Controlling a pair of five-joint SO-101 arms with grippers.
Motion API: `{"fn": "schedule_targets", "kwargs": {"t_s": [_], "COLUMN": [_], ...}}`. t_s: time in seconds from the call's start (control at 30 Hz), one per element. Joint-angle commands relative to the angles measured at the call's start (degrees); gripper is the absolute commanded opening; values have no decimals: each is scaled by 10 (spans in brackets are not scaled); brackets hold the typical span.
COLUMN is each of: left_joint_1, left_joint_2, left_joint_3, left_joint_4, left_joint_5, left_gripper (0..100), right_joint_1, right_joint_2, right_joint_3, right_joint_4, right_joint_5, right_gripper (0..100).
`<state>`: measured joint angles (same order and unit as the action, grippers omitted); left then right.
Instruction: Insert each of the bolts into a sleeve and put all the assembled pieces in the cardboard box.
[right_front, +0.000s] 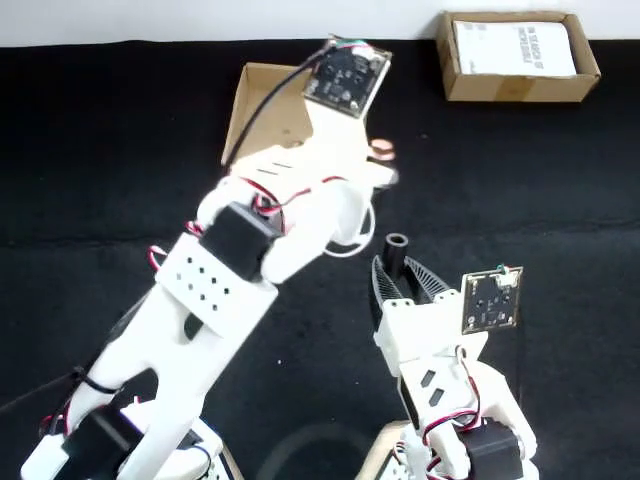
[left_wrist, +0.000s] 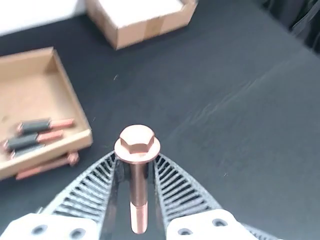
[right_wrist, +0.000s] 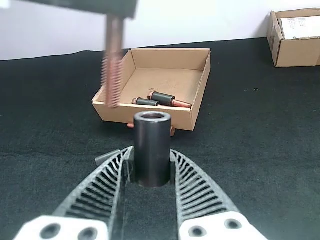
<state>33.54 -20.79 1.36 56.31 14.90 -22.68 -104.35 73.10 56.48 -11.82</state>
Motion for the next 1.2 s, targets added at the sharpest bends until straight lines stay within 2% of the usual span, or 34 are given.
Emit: {"fn": "schedule_targets", "kwargs": {"t_s": [0.0,0.13,0.3,0.43,0.5,0.87,1.17], "left_joint_1": [17,23,24,24,24,74,77], "left_joint_2": [-37,-54,-72,-95,-106,-115,-110], "left_joint_3": [23,43,44,44,44,119,131], "left_joint_4": [-91,-143,-142,-142,-142,-145,-147], "left_joint_5": [1,1,4,83,100,103,98], "left_gripper": [8,8,8,8,8,8,8], "right_joint_1": [-3,-1,-1,-1,-1,0,0], "right_joint_2": [-6,-6,-6,-6,-6,-5,-6], "right_joint_3": [-27,-27,-27,-27,-27,-27,-28], "right_joint_4": [-7,-7,-7,-7,-7,-7,-7], "right_joint_5": [-5,-4,-4,-4,-4,-4,-4], "right_gripper": [7,7,7,7,7,7,7]}}
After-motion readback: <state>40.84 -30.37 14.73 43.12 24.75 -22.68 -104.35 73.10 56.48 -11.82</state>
